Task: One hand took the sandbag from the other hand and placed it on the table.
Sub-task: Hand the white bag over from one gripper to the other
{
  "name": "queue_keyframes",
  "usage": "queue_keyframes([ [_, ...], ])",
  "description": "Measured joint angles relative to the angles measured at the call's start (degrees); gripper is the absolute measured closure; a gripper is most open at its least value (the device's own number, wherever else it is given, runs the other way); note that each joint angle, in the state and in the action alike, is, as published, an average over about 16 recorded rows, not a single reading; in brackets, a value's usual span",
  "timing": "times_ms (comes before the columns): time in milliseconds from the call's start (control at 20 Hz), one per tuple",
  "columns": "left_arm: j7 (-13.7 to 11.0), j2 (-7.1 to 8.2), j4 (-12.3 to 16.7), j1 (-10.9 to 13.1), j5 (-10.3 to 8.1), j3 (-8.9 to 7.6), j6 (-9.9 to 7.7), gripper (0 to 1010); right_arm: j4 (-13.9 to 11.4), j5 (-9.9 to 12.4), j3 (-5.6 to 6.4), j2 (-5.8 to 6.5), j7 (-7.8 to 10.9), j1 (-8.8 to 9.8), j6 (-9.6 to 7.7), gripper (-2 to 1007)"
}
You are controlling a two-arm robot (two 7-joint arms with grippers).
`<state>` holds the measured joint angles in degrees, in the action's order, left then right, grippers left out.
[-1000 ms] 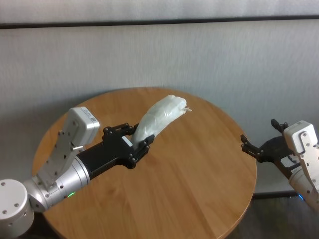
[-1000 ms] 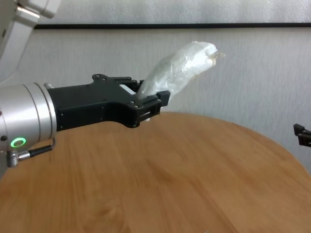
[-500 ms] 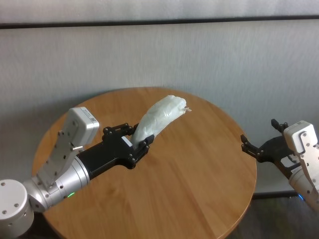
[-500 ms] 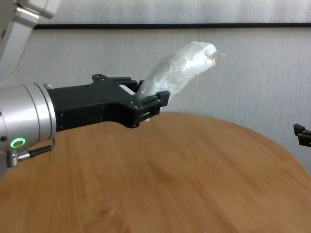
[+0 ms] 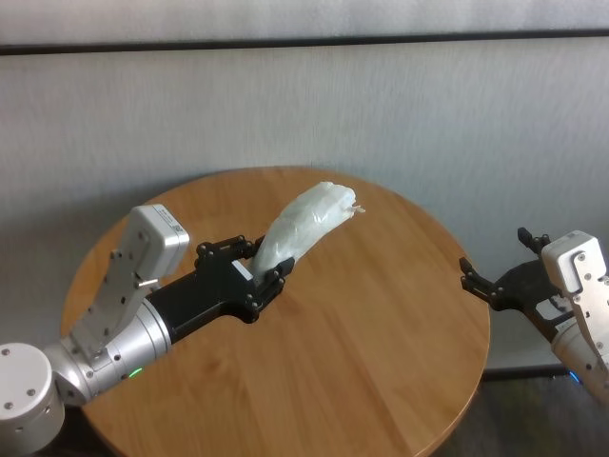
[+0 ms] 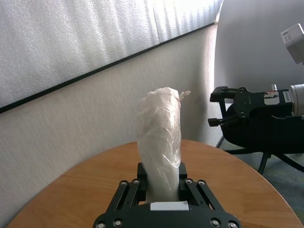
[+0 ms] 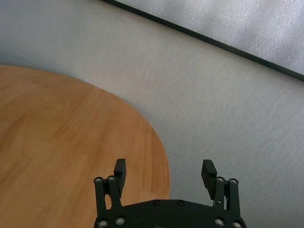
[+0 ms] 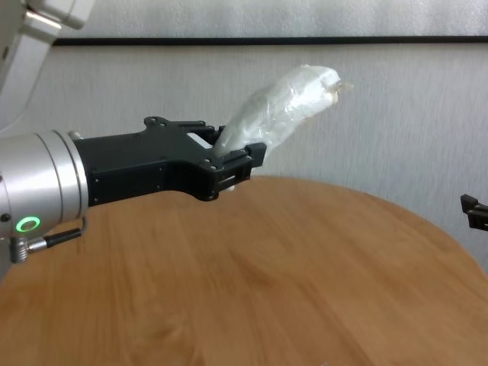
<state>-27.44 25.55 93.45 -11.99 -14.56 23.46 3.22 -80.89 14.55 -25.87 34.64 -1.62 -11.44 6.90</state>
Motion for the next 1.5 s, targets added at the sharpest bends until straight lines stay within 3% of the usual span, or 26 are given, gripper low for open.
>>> queue_keyframes([
  [1500,0.0,0.00,0.0,0.0,-0.01,0.00,0.01,625,0.0,0.0,0.00,0.00,0.00,0.00,0.00,4],
])
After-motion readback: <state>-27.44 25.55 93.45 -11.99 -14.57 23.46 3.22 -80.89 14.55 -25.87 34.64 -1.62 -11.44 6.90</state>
